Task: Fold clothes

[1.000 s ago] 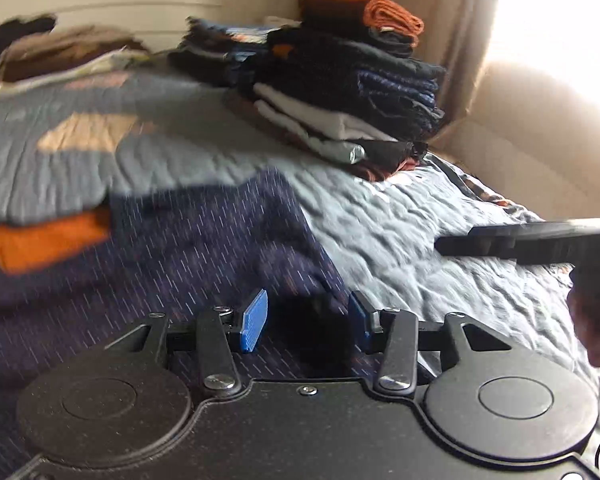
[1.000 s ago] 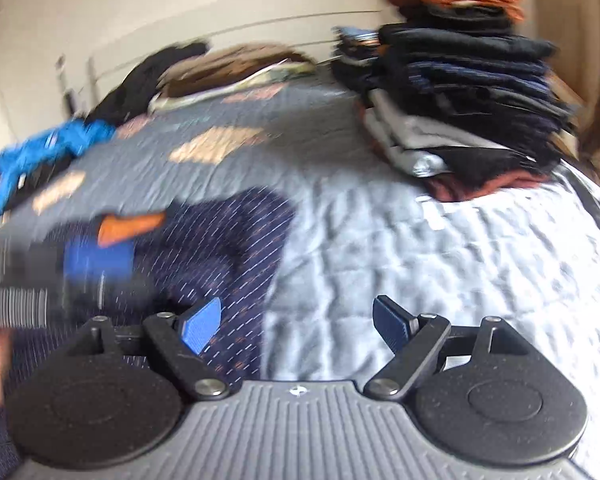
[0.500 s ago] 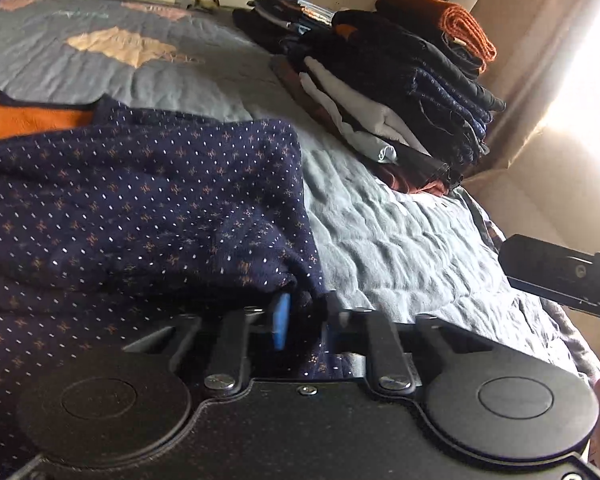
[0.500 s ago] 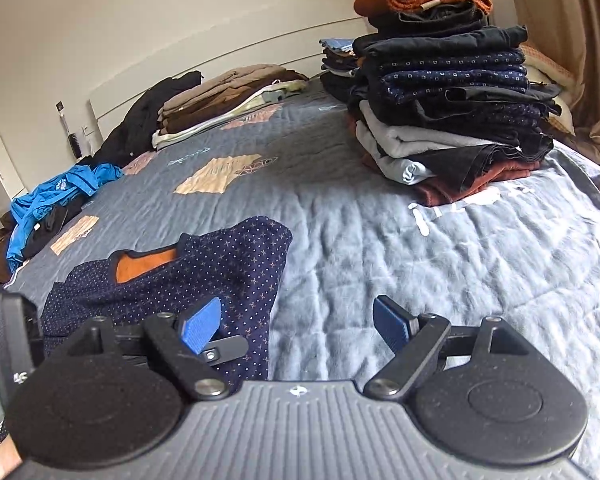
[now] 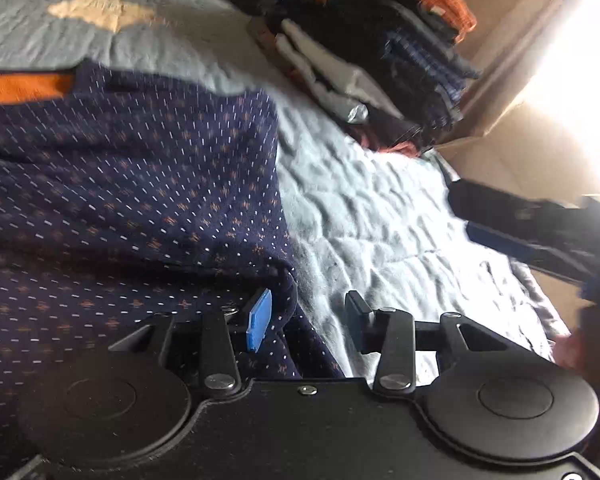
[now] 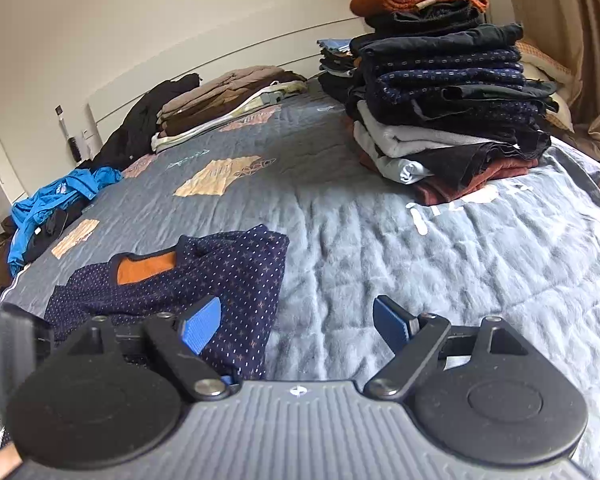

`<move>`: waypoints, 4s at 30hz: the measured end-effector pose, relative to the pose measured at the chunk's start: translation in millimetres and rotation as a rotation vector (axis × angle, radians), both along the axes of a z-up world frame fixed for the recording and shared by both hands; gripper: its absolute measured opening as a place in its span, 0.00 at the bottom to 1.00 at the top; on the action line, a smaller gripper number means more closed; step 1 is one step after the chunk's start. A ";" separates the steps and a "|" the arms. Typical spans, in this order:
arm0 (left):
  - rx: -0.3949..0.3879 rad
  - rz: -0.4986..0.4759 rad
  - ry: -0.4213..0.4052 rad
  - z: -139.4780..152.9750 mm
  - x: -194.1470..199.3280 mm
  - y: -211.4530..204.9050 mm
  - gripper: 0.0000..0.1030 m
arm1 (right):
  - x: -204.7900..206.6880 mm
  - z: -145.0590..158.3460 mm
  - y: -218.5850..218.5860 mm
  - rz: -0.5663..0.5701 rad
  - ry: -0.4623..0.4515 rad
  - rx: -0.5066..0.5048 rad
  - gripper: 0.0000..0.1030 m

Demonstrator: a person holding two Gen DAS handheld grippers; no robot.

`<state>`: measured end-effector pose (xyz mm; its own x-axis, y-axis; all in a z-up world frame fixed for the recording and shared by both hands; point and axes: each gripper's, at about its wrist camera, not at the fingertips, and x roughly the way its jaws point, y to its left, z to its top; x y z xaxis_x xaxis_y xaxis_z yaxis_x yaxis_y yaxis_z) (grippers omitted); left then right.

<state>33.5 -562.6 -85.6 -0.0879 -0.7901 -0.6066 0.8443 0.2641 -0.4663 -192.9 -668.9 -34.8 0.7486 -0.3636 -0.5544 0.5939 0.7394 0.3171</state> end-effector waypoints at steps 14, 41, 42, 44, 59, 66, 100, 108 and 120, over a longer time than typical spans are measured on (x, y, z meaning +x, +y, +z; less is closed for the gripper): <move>-0.038 0.538 -0.171 46.5 210.0 184.5 0.52 | 26.9 -1.2 18.8 0.057 -0.048 0.038 0.80; 0.019 0.401 -0.300 36.7 233.5 178.3 0.16 | 108.3 -68.3 51.5 0.072 -0.017 0.078 0.80; 0.017 0.385 -0.311 38.5 229.0 172.7 0.18 | 108.7 -70.4 51.6 0.070 -0.008 0.076 0.80; 0.015 0.353 -0.334 42.0 219.9 161.4 0.26 | 108.8 -72.9 51.0 0.063 0.002 0.076 0.80; 0.056 0.047 -0.452 24.0 155.9 10.1 0.60 | 111.6 -76.5 53.0 0.065 0.025 0.071 0.81; 0.160 -0.150 -0.467 -4.5 154.5 -39.2 0.53 | 112.9 -77.1 52.7 0.068 0.028 0.071 0.81; -0.092 0.111 -0.356 -24.9 113.8 6.1 0.58 | 111.8 -78.2 52.3 0.062 0.024 0.087 0.81; 0.040 0.299 -0.551 -41.3 157.1 45.0 0.61 | 111.5 -80.2 49.3 0.073 0.021 0.093 0.81; 0.165 0.622 -0.621 -18.7 230.8 127.9 0.76 | 109.8 -79.8 46.4 0.075 0.013 0.104 0.81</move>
<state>264.3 -434.7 -104.3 0.7096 -0.4840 -0.5122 0.6139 0.7814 0.1120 -83.1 -622.4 -114.7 0.7639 -0.2467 -0.5964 0.5429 0.7452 0.3871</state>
